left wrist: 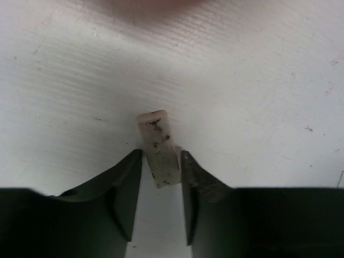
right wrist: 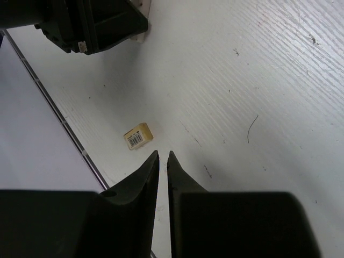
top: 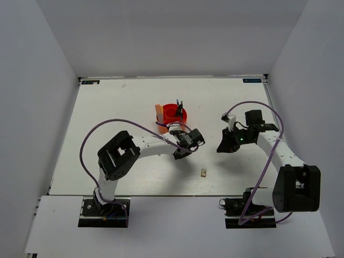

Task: Sort the stationery into containers
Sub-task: Pick up the stationery from the center of the board, then place the stationery in the storage box.

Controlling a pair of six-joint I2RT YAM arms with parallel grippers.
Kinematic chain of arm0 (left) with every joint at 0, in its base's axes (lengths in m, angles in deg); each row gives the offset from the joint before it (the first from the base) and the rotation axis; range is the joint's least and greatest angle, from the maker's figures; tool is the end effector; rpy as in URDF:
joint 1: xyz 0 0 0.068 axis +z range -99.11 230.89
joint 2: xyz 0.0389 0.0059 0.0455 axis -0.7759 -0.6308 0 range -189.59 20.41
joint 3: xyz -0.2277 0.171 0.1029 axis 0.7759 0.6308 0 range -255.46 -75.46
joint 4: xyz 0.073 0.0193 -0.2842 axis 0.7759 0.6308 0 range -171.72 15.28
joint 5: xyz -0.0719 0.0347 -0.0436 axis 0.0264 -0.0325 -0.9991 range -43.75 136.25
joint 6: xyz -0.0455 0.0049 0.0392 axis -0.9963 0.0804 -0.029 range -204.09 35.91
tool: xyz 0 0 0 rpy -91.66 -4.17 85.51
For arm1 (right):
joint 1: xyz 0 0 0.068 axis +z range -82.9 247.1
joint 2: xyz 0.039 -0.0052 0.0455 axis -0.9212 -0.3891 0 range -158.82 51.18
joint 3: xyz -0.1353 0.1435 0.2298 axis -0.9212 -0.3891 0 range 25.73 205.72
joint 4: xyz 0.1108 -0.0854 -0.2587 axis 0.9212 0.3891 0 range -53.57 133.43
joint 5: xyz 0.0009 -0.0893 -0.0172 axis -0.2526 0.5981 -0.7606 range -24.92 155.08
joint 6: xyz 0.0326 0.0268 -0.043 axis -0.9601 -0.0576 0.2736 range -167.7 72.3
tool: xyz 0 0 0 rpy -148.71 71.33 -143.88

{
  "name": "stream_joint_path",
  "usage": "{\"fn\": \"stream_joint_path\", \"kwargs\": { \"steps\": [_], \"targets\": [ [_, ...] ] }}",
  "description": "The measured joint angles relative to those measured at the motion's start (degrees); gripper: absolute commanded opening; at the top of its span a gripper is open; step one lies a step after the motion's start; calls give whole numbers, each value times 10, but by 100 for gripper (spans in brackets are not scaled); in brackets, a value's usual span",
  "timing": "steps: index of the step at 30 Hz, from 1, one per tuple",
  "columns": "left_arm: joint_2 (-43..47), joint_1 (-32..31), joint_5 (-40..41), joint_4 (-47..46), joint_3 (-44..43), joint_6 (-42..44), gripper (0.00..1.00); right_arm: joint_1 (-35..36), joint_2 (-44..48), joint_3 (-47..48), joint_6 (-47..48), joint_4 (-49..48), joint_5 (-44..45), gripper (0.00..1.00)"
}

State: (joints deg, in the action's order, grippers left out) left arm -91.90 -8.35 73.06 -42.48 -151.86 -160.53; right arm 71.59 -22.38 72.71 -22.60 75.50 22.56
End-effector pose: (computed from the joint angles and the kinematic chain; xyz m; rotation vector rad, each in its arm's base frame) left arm 0.2335 -0.3529 0.1608 -0.4707 2.5709 -0.0804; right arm 0.2544 0.0502 0.2276 -0.8317 2.3368 0.8508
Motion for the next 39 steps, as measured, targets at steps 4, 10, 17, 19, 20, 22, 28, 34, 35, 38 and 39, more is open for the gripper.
{"fn": "stream_joint_path", "kwargs": {
  "steps": [4,10,17,19,20,22,28,34,35,38,39],
  "targets": [
    [0,-10,9,14,0,0,30,-3,0,0,0,0,-5,14],
    [0,-20,25,21,0,2,11,-10,5,0,0,2,-12,14],
    [6,-52,52,38,0,44,0,-16,12,0,3,9,-18,56],
    [20,-79,67,53,-1,73,0,-17,12,0,9,14,-19,56],
    [29,-91,74,58,-2,87,0,-18,13,0,10,15,-20,55],
    [57,-113,84,67,-3,118,0,-19,13,0,12,15,-22,50],
    [186,-113,102,88,-10,220,0,-23,16,0,15,17,-27,44],
    [240,34,12,88,-69,370,0,-23,16,0,30,29,-38,10],
    [238,69,-12,90,-83,394,0,-24,15,1,32,33,-42,0],
    [214,174,-90,97,-141,458,0,-24,6,6,41,48,-51,0],
    [197,203,-112,99,-170,478,0,-25,1,10,43,54,-54,0]
  ]
}}
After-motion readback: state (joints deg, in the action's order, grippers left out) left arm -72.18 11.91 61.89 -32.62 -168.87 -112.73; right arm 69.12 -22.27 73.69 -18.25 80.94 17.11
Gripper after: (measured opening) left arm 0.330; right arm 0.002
